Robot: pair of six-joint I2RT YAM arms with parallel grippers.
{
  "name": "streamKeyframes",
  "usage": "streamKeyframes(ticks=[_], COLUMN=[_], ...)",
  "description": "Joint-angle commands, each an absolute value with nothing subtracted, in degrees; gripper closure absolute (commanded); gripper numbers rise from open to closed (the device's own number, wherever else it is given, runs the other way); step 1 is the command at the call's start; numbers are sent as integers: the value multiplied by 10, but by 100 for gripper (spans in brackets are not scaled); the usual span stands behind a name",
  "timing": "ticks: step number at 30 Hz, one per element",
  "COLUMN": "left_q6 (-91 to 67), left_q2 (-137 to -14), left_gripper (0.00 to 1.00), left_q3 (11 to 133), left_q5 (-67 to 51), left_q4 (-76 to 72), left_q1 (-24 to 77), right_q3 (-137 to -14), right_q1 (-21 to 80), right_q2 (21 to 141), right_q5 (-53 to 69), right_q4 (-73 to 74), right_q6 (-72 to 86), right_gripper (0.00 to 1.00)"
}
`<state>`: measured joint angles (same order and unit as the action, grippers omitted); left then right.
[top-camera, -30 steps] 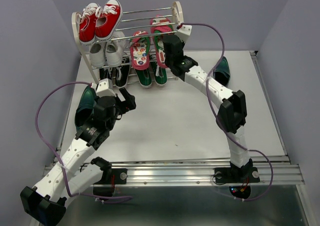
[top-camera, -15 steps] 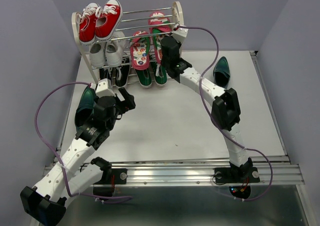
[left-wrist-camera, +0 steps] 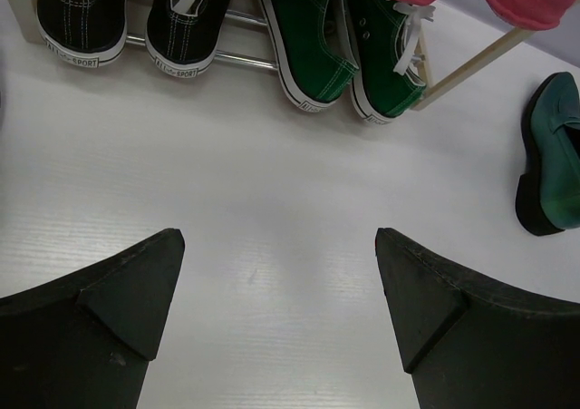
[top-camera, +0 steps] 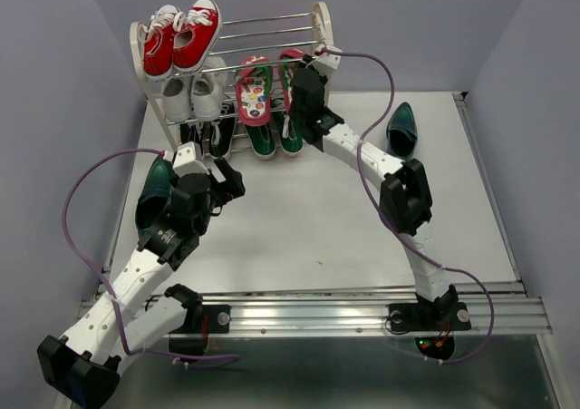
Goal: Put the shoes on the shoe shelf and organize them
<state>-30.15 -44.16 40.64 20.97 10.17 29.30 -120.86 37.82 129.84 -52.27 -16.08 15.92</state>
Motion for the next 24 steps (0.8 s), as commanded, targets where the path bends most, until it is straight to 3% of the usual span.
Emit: streamKeyframes(ticks=[1,6,8,10,11,12,24], left_q6=[-304,-308,-313,-319,-328,-333,-513], left_q2=[-440,-439,-440,-442,-445,-447,-493], left_gripper=[1,1,1,1,1,1,1], left_q3=[415,421,425,427,432,435,474], left_q5=[224,233,237,243,252,257,304], left_q4=[93,103,107,119,132,140,298], left_q1=[297,297,296,297,296,296,270], right_q3=[-1230,-1175,-1145,-1096,-1079,-1061,-875], right_q1=[374,374,374,374,374,374,374], right_q2=[1301,1263,1239,1199,1185,1161,1010], right_q5=[-548,-504,-489,-466,-460,-441,-238], right_q4=[-229,-228,-223,-214,-213,-213,-164], right_q6=[149,159,167,179,182,180,207], right_gripper=[60,51,41,22,3,0,0])
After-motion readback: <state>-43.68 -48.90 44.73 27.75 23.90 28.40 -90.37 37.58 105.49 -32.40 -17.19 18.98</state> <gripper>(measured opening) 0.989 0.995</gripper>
